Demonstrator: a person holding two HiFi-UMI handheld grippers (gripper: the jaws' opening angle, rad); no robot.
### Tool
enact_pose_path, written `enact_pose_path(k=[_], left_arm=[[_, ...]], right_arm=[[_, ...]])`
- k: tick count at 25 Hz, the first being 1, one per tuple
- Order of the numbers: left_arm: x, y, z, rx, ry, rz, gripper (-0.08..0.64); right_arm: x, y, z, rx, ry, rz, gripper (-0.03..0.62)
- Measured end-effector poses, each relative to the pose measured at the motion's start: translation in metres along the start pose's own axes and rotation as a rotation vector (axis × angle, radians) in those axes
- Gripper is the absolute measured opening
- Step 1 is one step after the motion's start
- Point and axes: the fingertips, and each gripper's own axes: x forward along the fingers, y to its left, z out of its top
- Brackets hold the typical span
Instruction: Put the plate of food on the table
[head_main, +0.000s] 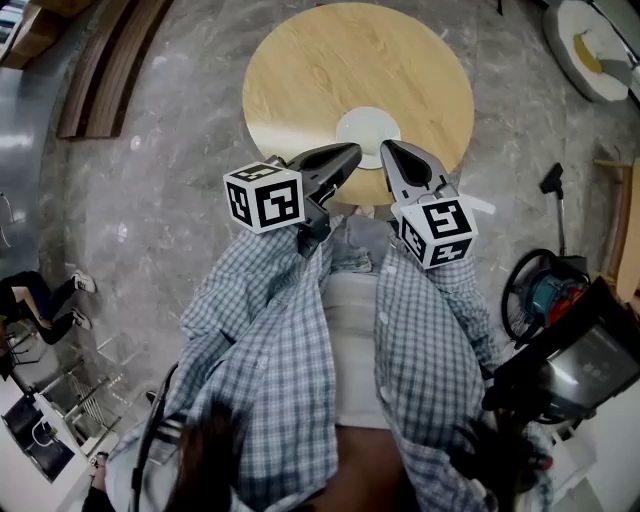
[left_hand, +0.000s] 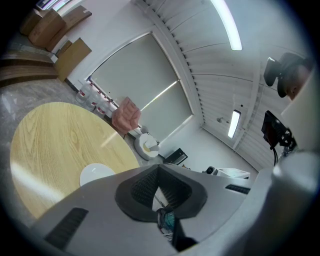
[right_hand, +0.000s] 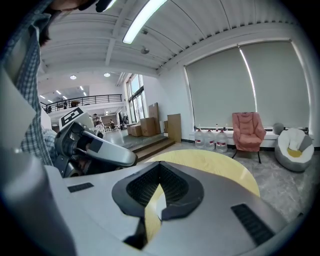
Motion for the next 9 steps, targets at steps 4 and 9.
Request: enact_pose_path(k=[4, 9], left_arm=[[0.001, 0.0021, 0.0, -0.007, 0.002, 0.006, 0.008], [0.0033, 0.0037, 0.0002, -0.014, 0.001, 0.014, 0.008]], right_arm=[[0.0004, -0.0005, -0.0023, 0.002, 0.01, 0.0, 0.008], [0.0012, -0.0034, -0.0026, 0.002, 0.014, 0.003, 0.008]])
